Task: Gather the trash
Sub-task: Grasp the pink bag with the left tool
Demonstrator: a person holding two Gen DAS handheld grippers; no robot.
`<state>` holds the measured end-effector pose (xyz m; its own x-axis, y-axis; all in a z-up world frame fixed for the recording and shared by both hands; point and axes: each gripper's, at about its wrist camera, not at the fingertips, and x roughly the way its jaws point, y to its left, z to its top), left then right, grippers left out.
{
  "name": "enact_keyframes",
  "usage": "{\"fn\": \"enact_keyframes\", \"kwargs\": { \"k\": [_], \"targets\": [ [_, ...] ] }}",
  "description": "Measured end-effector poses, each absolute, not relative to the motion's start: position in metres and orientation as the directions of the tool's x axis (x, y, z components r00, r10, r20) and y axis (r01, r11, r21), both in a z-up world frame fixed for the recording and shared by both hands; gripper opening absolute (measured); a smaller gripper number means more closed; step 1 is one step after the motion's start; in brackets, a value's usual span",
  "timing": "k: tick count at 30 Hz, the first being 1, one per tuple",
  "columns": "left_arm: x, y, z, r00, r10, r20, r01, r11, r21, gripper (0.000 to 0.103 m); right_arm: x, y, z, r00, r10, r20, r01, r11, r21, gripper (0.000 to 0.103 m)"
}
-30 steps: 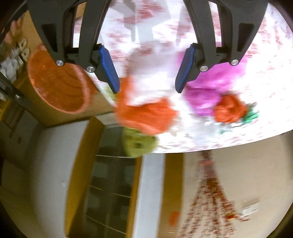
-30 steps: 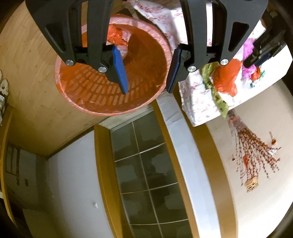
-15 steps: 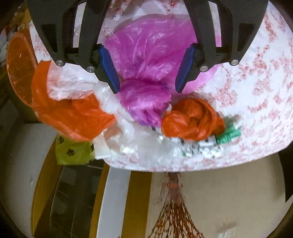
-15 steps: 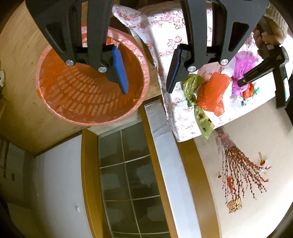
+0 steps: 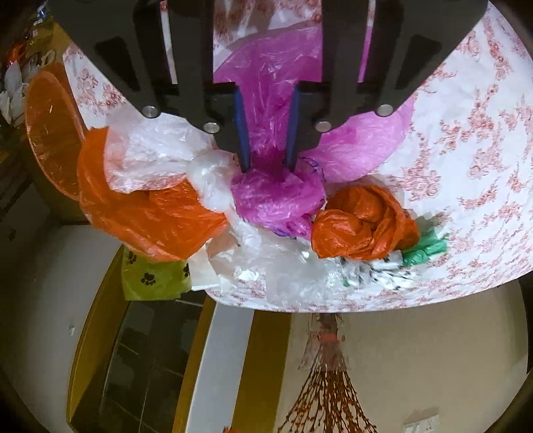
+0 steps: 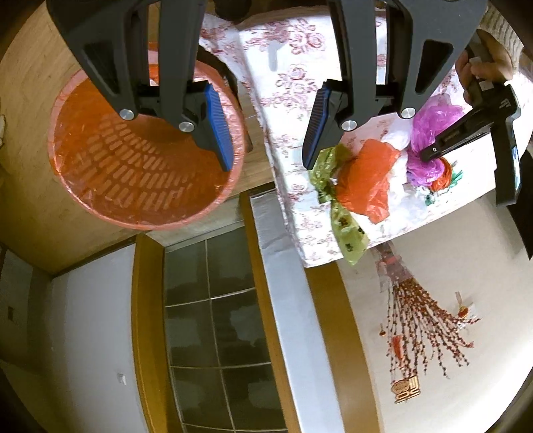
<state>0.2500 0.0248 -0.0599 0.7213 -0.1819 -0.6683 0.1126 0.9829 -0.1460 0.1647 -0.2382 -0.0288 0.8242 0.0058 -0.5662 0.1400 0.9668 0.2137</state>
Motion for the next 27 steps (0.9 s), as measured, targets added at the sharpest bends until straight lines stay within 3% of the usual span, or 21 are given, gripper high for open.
{"fn": "enact_keyframes", "kwargs": {
  "k": [4,7,13,16,18,19,25,26,27],
  "targets": [
    [0.233,0.034,-0.047,0.75,-0.198,-0.631,0.126,0.979,-0.158,0.013,0.17,-0.224,-0.027,0.824,0.034,-0.566,0.102,0.973,0.206,0.044],
    [0.22,0.041,-0.041,0.77,-0.199,-0.606,0.133,0.979,-0.154,0.002,0.174,-0.212,-0.026,0.823,0.055,-0.566,0.073,0.977,0.201,0.044],
    [0.207,0.057,-0.044,0.763,-0.206,-0.613,0.127,0.977,-0.172,0.002,0.178,-0.195,-0.026,0.817,0.083,-0.571,0.037,0.98,0.195,0.044],
    [0.206,0.064,-0.053,0.74,-0.211,-0.639,0.116,0.975,-0.188,0.011,0.178,-0.191,-0.028,0.812,0.088,-0.577,0.03,0.981,0.192,0.044],
    [0.208,0.064,-0.059,0.732,-0.205,-0.65,0.109,0.977,-0.185,0.042,0.179,-0.189,-0.028,0.81,0.09,-0.58,0.028,0.981,0.191,0.044],
    [0.208,0.064,-0.061,0.729,-0.204,-0.653,0.109,0.977,-0.184,0.046,0.179,-0.188,-0.029,0.808,0.09,-0.582,0.027,0.982,0.189,0.044],
    [0.217,0.045,-0.076,0.683,-0.175,-0.709,0.126,0.985,-0.122,0.054,0.178,-0.185,-0.029,0.804,0.089,-0.588,0.023,0.983,0.181,0.044],
    [0.218,0.044,-0.077,0.68,-0.172,-0.713,0.126,0.985,-0.117,0.051,0.178,-0.185,-0.029,0.803,0.09,-0.589,0.024,0.983,0.182,0.044],
    [0.218,0.042,-0.077,0.68,-0.176,-0.712,0.132,0.984,-0.118,0.034,0.178,-0.185,-0.029,0.803,0.091,-0.589,0.023,0.983,0.183,0.044]
  ]
}}
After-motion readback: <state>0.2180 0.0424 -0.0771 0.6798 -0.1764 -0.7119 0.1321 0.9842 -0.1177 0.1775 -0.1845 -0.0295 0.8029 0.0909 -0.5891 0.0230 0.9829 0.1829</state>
